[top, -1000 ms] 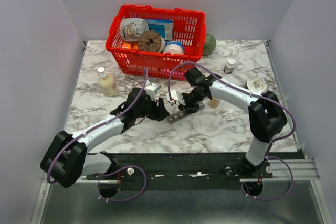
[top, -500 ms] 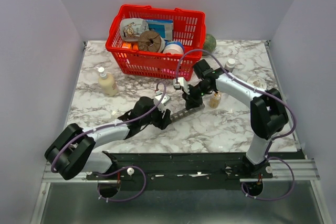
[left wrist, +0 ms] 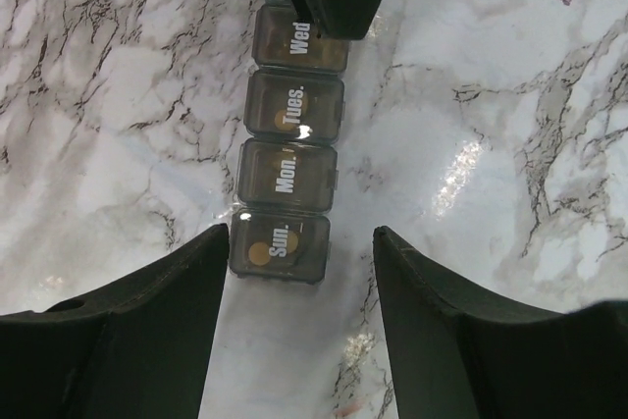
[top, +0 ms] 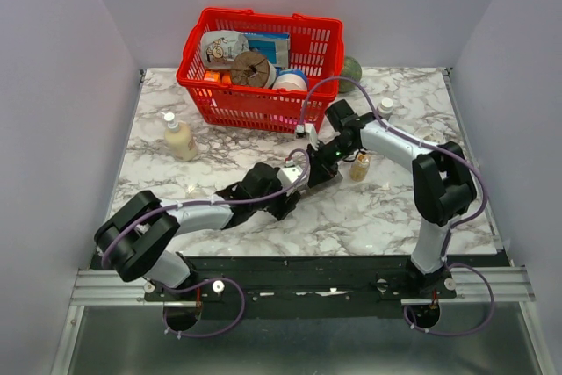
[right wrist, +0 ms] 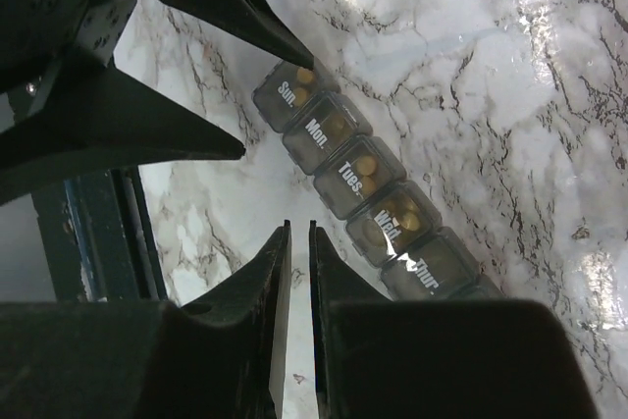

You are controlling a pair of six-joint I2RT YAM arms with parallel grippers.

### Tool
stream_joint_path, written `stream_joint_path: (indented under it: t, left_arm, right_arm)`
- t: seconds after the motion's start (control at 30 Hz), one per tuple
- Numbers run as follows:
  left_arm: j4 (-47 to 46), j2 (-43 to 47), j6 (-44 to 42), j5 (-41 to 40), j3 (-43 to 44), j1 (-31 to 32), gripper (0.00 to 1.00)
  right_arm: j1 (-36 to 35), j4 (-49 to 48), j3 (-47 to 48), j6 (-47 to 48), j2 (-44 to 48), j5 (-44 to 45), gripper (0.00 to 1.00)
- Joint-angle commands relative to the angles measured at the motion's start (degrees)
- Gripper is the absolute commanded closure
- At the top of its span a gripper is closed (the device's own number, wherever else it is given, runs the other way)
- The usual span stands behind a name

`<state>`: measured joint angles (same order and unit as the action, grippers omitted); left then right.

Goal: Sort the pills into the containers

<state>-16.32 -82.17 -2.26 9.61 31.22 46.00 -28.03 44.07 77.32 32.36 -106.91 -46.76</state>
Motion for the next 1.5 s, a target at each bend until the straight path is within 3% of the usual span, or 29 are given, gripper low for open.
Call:
stream_joint_path:
  t: [0.0, 0.6, 0.93, 1.17, 1.3, 1.47]
  left_arm:
    - [0.75, -2.81, -3.27, -4.50, 3.49, 0.76, 0.31]
    - [6.20, -8.44, -0.81, -7.85, 7.54, 3.92, 0.35]
    - [9.28, -10.90, 0.42, -8.99, 10.08, 4.19, 0.59]
    - [9.90, -11.17, 0.50, -8.99, 10.70, 4.19, 0.60]
    - [10.34, -11.26, 0.59, -9.08, 10.79, 4.19, 0.60]
    - [10.60, -11.17, 0.59, -9.17, 10.97, 4.19, 0.60]
  right_arm:
    - [-0.01, -2.41, 0.47, -4.67, -1.63, -0.44, 0.80]
    - [-0.01, -4.79, -0.50, -8.19, -1.89, 8.00, 0.81]
    - [-0.01, -3.12, -0.24, -6.96, -1.37, 8.88, 0.87]
    - [-0.01, -2.94, -0.85, -6.52, -0.22, 8.09, 0.87]
    - [-0.18, -1.45, -0.42, -7.05, -4.16, 9.23, 0.87]
    - [-0.44, 0.13, 0.81, -8.45, -8.92, 17.04, 0.87]
